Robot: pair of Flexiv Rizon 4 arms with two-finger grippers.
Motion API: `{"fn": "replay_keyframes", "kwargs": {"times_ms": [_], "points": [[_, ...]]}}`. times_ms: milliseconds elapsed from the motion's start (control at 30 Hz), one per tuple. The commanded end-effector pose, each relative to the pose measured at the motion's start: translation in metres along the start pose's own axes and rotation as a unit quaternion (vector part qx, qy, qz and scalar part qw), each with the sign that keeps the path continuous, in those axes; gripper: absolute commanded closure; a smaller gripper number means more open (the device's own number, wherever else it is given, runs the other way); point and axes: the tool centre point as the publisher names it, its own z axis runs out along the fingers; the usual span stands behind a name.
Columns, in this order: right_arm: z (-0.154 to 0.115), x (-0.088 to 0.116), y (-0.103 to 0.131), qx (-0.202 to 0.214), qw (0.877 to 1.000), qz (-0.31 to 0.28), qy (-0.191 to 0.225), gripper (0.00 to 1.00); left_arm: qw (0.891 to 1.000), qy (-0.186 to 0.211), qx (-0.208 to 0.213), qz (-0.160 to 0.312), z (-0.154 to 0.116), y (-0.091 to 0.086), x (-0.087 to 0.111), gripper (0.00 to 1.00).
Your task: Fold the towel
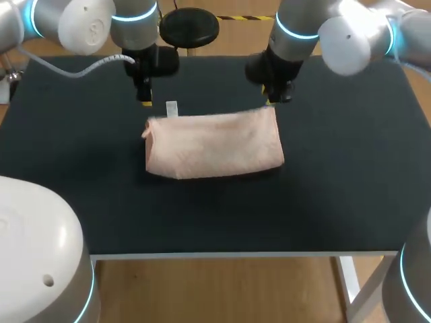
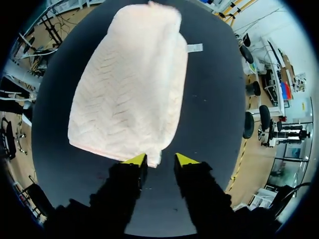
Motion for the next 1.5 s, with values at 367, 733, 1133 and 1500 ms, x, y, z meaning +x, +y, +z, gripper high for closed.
{"fn": "replay_keyframes", "kwargs": {"times_ms": [367, 733, 1133, 1500], "points": [[-0.044, -0.007, 0.0, -0.008, 0.999, -0.012, -0.045, 0.0, 0.97, 0.003, 0.232, 0.067, -0.066, 0.025, 0.018, 0.0], [-0.06, -0.011, 0.013, -0.013, 0.998, -0.02, -0.059, 0.0, 0.926, 0.05, 0.374, -0.011, -0.076, 0.047, 0.029, 0.0], [-0.069, -0.009, 0.015, -0.021, 0.998, -0.036, -0.057, 0.0, 0.92, 0.078, 0.384, -0.014, -0.073, 0.048, 0.038, 0.0], [-0.069, -0.009, 0.015, -0.021, 0.998, -0.036, -0.057, 0.0, 0.92, 0.078, 0.384, -0.014, -0.073, 0.048, 0.038, 0.0]]}}
